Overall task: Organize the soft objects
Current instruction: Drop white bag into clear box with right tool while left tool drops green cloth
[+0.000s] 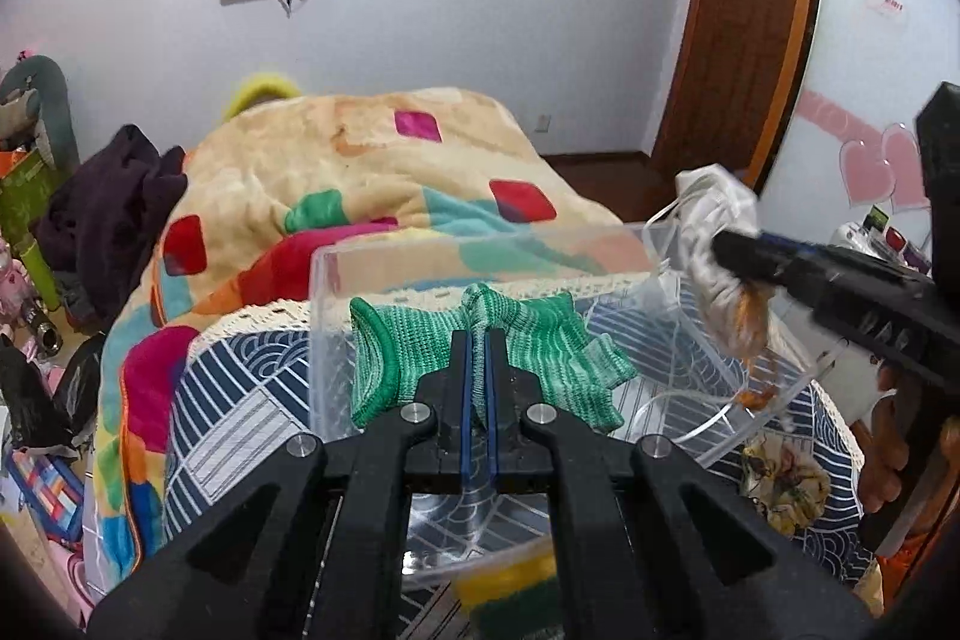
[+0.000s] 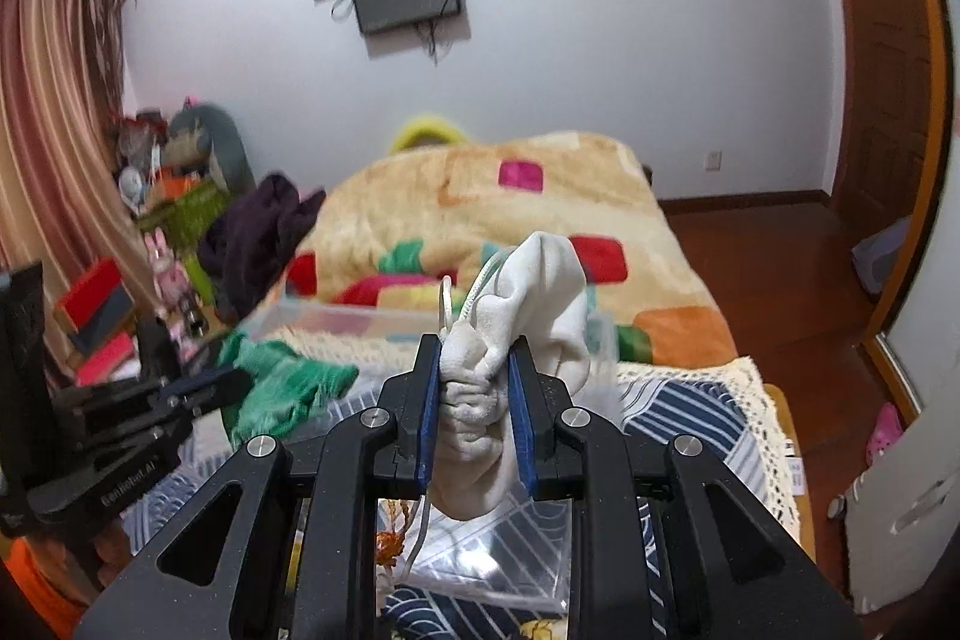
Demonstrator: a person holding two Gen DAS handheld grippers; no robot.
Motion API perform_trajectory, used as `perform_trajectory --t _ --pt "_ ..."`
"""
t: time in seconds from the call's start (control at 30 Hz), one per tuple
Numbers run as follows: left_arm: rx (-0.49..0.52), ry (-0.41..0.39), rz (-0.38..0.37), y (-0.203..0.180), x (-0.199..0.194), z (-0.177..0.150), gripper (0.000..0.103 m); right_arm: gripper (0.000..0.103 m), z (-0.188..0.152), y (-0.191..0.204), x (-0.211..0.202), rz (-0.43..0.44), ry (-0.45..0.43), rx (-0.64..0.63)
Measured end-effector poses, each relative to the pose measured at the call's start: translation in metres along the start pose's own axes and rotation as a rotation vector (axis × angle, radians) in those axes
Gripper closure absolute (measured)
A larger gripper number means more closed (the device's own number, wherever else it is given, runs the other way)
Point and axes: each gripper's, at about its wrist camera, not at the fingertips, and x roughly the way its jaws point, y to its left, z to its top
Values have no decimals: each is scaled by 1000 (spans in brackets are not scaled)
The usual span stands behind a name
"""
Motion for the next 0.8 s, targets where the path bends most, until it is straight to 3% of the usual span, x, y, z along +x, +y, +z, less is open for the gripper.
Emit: perform_trajectory --t 0.2,0.4,0.57,0.73,0.8 --pt "35 75 -2 -8 22 -4 100 84 -9 3 31 -14 176 -58" --pt "31 129 -24 -9 32 -9 99 80 -23 4 43 6 270 -93" --pt "48 131 -31 -11 26 -12 97 76 -25 9 36 -15 277 -139" --pt "53 95 -51 -13 3 -14 86 68 -19 10 22 -8 235 -146" --pt "59 67 -53 -16 -11 -15 77 62 -13 10 15 5 209 -141"
